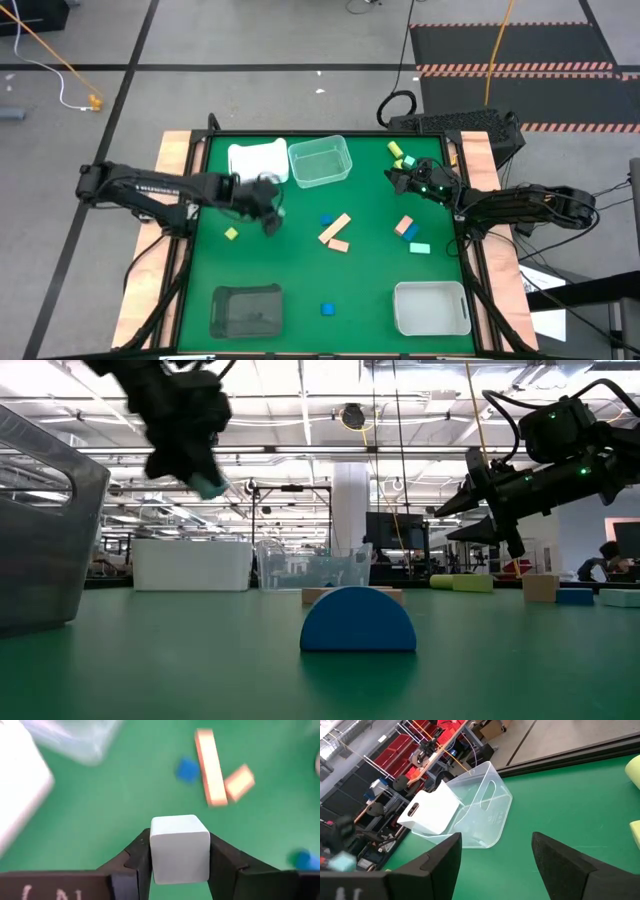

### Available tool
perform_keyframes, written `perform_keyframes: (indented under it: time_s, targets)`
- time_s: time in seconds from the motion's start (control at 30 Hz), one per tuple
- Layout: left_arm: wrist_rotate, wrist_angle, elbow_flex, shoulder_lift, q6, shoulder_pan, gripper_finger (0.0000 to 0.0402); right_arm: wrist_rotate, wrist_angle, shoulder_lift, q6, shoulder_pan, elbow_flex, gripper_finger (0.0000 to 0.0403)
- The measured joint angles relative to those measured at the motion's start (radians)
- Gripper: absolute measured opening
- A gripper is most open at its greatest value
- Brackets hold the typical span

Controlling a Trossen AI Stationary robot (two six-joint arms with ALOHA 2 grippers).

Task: Sort & place blocks by color
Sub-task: Put the bottom left white blocks into the white bin, then put the bottom yellow blocks into the black bin

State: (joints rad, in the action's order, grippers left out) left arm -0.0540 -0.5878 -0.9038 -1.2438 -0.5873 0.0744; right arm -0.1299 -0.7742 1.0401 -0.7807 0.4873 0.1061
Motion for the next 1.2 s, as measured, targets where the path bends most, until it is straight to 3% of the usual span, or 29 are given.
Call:
perform_keyframes:
  time_s: [0.33,0.57,0.63,0.8,0.97,1.2]
  targets:
    - [-0.068,-0.071,-0.054,0.000,0.175,0.413,0.0135,0.000,0.000,0.000,0.000,0.000,0.000,0.0233]
    - [-0.047,-0.077,-0.021,0.000,0.189,0.602,0.0135,0.000,0.000,0.000,0.000,0.000,0.000,0.0233]
    - [-0.030,-0.076,-0.012,0.000,0.190,0.624,0.0143,0.000,0.000,0.000,0.000,0.000,0.000,0.0233]
    - [-0.024,-0.075,0.023,0.000,0.165,0.633,0.0207,0.000,0.000,0.000,0.000,0.000,0.000,0.0233]
    - [-0.010,-0.087,0.054,0.000,0.128,0.633,0.0223,0.000,0.000,0.000,0.000,0.000,0.000,0.0233]
    - [0.180,-0.208,0.049,0.083,0.198,0.608,0.0226,0.000,0.000,0.000,0.000,0.000,0.000,0.0233]
